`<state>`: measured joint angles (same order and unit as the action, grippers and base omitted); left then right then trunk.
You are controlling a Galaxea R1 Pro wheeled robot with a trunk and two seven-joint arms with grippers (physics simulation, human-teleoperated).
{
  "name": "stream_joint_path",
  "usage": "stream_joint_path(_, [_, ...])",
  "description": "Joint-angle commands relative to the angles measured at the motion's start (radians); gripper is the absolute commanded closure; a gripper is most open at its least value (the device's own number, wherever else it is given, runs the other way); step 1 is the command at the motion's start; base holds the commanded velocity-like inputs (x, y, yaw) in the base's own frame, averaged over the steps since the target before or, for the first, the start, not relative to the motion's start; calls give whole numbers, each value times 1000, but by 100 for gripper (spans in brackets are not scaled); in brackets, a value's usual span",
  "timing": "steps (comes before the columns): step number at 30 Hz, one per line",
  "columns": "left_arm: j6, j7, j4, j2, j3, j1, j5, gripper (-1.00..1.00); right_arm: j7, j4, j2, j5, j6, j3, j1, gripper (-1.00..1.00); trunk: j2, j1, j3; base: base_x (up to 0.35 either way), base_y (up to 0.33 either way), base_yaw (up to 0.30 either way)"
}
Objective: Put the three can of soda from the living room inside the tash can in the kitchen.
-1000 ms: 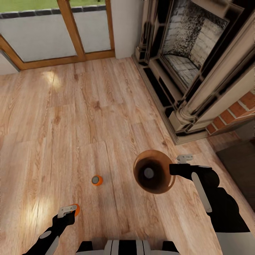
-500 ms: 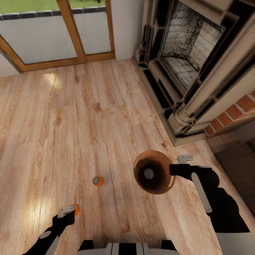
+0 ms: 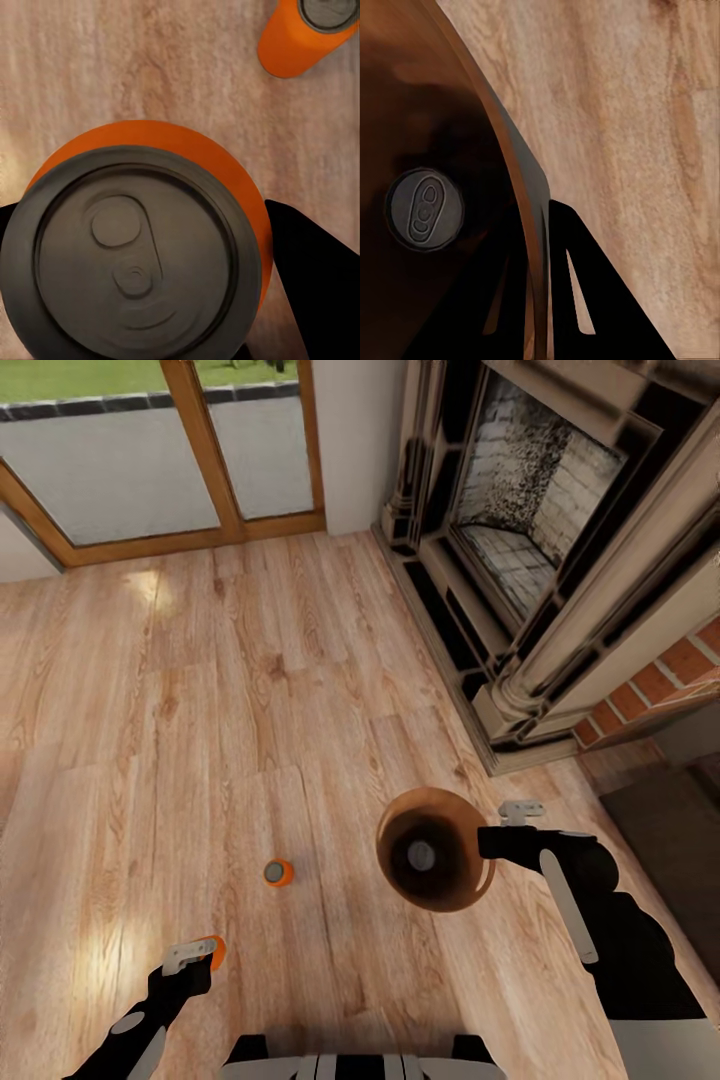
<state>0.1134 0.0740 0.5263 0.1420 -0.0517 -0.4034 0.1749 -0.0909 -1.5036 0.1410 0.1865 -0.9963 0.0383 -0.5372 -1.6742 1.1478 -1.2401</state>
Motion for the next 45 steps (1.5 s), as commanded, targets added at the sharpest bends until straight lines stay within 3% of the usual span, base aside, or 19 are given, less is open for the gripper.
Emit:
stream_joint_path(1, [0, 1, 0, 0, 0, 0, 0, 100, -6, 5, 0, 27, 0, 0, 0, 100, 7, -4, 3, 0, 0, 0])
stream_joint_path(13, [0, 1, 0, -1, 1, 0, 0, 100, -6, 57, -1, 27, 2, 0, 3, 100, 91, -50, 41, 0, 0, 0])
stream_joint_path(45, [2, 5, 9, -1, 1, 0, 1, 100, -6, 59, -1, 27, 2, 1, 10, 100, 308, -169, 138, 0, 0, 0])
